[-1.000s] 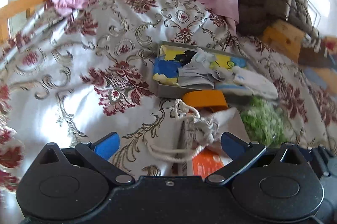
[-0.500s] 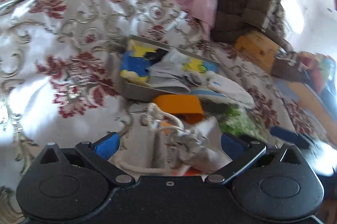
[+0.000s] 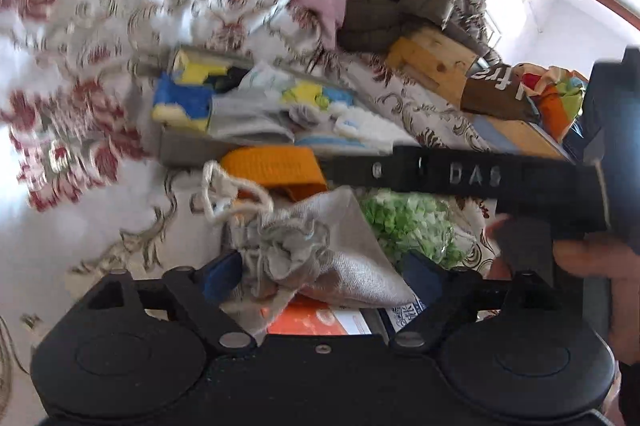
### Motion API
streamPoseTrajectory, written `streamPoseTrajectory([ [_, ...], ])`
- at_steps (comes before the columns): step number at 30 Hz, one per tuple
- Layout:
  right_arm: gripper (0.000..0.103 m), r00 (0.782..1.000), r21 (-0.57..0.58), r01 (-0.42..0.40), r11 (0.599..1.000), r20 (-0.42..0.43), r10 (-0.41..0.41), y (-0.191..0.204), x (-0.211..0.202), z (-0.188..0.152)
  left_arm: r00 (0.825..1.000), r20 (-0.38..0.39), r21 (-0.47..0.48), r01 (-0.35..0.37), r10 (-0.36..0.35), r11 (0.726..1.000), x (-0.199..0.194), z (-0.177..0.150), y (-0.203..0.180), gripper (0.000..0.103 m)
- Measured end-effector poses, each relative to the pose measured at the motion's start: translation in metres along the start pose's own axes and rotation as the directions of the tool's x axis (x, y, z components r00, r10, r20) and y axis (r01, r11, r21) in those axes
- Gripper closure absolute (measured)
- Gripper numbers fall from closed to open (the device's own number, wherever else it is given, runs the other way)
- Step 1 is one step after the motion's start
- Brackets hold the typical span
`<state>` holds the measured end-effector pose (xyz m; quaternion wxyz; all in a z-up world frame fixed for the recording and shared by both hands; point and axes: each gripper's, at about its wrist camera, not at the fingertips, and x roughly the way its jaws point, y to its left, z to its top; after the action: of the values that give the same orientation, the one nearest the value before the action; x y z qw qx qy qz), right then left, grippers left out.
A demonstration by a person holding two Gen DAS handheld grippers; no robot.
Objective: Organize soft objects
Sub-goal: 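Grasp the linen pouch with the left tool while the right tool grasps the orange silicone cup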
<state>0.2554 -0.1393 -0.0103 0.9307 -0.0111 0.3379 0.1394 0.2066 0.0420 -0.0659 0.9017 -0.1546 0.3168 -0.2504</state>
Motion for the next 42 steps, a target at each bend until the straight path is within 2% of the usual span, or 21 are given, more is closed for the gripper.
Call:
streamPoseTrajectory([
  [4,0.000,0.991,0.040,-0.068,0.997,-0.112,0.072,-0.004,0.026,0.028,1.000,0.013,-0.061,0.015,-0.014,0.998,0.001,0.004,0.007,0.018],
  [8,0.000,0.967,0.132,-0.044,0.990,-0.244,0.076,-0.009,0.060,0.043,1.000,0.024,-0.111,0.017,-0.014,0.994,0.001,0.009,0.016,0.026],
  [12,0.001,0.936,0.155,-0.002,0.988,-0.346,0.057,-0.009,0.089,0.046,0.999,0.034,-0.071,-0.004,0.007,0.997,0.000,0.009,0.012,0.034],
  [15,0.001,0.919,0.159,0.006,0.987,-0.391,0.057,-0.007,0.105,0.044,0.999,0.033,-0.032,-0.020,0.021,0.999,-0.001,0.008,0.006,0.036],
  [22,0.004,0.906,0.097,0.016,0.995,-0.422,0.026,0.005,0.122,0.045,0.998,0.054,0.022,-0.034,0.032,0.999,-0.005,0.008,-0.001,0.051],
  [27,0.007,0.903,0.096,0.026,0.995,-0.429,0.018,0.007,0.128,0.042,0.998,0.062,0.058,-0.015,0.012,0.998,-0.007,0.008,-0.008,0.052],
  [30,0.008,0.904,0.093,0.030,0.995,-0.426,0.013,0.007,0.129,0.041,0.999,0.048,0.040,0.004,-0.006,0.999,-0.006,0.007,-0.006,0.052],
  [37,0.019,0.915,0.068,0.022,0.997,-0.403,0.007,0.009,0.121,0.041,0.998,0.038,0.020,0.044,-0.045,0.999,-0.005,0.005,-0.005,0.055],
  [42,0.025,0.922,0.046,0.016,0.999,-0.388,0.003,0.013,0.115,0.041,0.996,0.055,0.040,0.066,-0.068,0.997,-0.009,0.005,-0.008,0.058],
])
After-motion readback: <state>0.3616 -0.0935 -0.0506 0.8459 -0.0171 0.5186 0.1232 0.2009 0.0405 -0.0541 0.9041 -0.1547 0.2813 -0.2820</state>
